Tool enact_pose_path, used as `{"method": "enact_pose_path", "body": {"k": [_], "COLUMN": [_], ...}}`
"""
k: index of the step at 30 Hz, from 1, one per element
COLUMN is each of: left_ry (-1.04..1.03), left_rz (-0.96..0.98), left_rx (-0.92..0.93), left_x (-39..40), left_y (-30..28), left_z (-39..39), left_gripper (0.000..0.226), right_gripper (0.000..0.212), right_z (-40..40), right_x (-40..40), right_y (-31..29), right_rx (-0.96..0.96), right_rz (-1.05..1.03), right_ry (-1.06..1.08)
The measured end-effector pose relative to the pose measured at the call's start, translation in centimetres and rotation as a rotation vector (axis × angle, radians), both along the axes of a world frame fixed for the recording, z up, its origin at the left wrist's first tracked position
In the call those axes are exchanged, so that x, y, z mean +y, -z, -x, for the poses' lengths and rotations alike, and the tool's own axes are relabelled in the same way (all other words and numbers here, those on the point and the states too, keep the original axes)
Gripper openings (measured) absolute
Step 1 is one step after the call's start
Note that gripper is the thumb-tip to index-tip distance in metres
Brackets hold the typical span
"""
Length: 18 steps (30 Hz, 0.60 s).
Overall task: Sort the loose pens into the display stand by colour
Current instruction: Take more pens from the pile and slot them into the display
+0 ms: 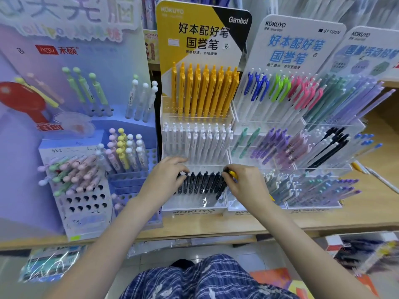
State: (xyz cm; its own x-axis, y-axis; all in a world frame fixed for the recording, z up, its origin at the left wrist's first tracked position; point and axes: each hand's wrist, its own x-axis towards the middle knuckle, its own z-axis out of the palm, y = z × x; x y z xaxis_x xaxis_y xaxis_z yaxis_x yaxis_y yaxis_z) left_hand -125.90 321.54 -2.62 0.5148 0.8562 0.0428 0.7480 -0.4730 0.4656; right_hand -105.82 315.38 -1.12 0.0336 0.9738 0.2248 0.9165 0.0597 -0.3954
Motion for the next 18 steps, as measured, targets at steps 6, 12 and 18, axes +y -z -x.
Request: {"method": "enact_pose_path", "body": {"k": [6, 12, 18], "left_ry": [-0.038, -0.05, -0.038], "left_rz": [0.005, -0.01, 0.043], "left_rx": [-0.009, -0.02, -0.084], "left_x": [0.1, -0.1, 0.1], "left_y": [0.0, 0.1, -1.9], "left_z": [0.0, -0.2, -0.1], "left_gripper": [0.02, 0.019, 0.03], "right_gripper": [0.022, 0.024, 0.034], "right_z": [1.7, 1.8, 1.0], "right_x": [-1.4, -0.2, -0.1], "right_y": [1.7, 1.9, -2.6], "right_rx": [-0.121, -0.205, 0.147], "right_rz": [0.174, 0.297, 0.251], "right_ry": [-0.021, 0.126, 0.085]}}
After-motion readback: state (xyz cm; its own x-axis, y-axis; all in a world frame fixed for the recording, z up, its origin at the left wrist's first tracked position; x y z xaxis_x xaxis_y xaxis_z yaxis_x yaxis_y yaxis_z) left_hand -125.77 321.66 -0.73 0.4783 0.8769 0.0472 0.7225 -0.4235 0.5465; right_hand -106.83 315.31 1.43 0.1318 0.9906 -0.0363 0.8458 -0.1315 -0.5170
